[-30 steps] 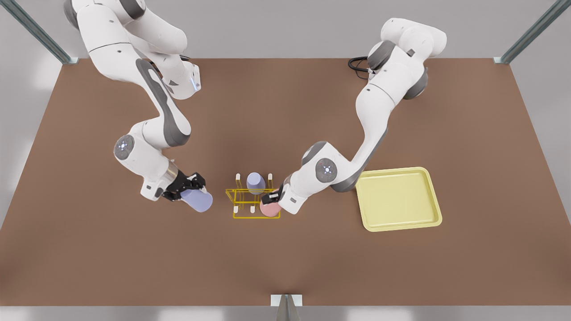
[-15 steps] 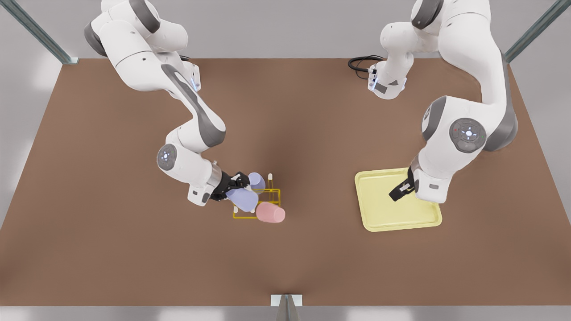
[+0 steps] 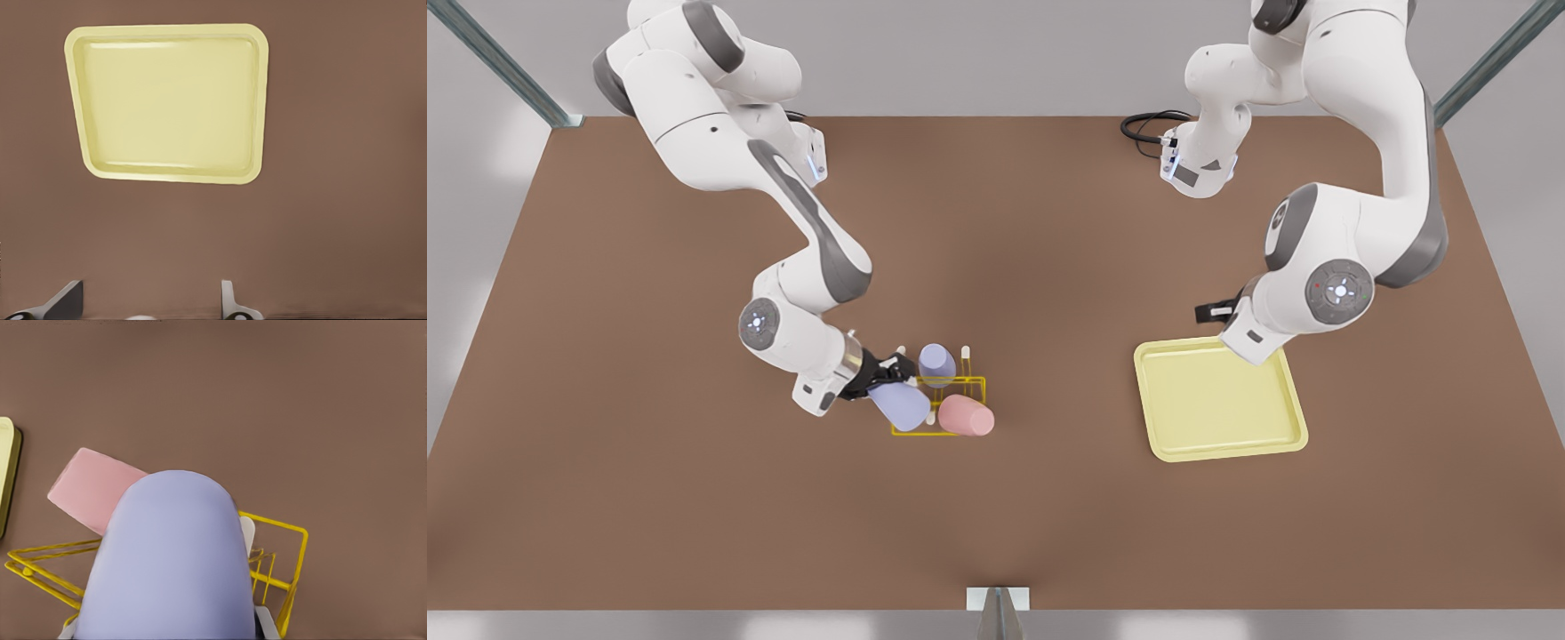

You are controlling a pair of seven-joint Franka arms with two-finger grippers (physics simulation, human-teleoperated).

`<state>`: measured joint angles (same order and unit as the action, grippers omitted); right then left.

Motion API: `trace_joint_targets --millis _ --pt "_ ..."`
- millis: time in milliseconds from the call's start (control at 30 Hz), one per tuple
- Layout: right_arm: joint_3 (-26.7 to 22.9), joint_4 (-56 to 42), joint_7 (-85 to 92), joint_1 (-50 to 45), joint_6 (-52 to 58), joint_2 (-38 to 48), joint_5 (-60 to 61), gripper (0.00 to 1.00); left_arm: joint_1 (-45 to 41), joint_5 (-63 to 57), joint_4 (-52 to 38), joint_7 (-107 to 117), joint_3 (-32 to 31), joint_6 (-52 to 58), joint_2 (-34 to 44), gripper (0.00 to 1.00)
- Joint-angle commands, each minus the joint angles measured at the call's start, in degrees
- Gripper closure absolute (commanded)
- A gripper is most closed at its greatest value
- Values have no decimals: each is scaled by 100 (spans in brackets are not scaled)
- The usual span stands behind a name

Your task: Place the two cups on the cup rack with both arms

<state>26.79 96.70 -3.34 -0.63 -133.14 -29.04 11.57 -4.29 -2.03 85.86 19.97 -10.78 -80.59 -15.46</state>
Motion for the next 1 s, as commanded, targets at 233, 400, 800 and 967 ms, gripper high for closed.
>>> trace_joint_targets --millis 233,400,800,967 --pt "28 -54 -387 247 395 127 -15 24 -19 18 1 -2006 -3 202 -27 0" --pt "37 -63 -316 309 597 197 3 24 -19 18 1 -2006 -3 210 -80 0" --pt "37 -46 -123 291 597 30 3 24 -10 18 1 -1980 -3 219 -159 0" --pt "37 -63 -70 239 544 -67 -6 6 -10 27 1 -1980 -3 219 -159 0"
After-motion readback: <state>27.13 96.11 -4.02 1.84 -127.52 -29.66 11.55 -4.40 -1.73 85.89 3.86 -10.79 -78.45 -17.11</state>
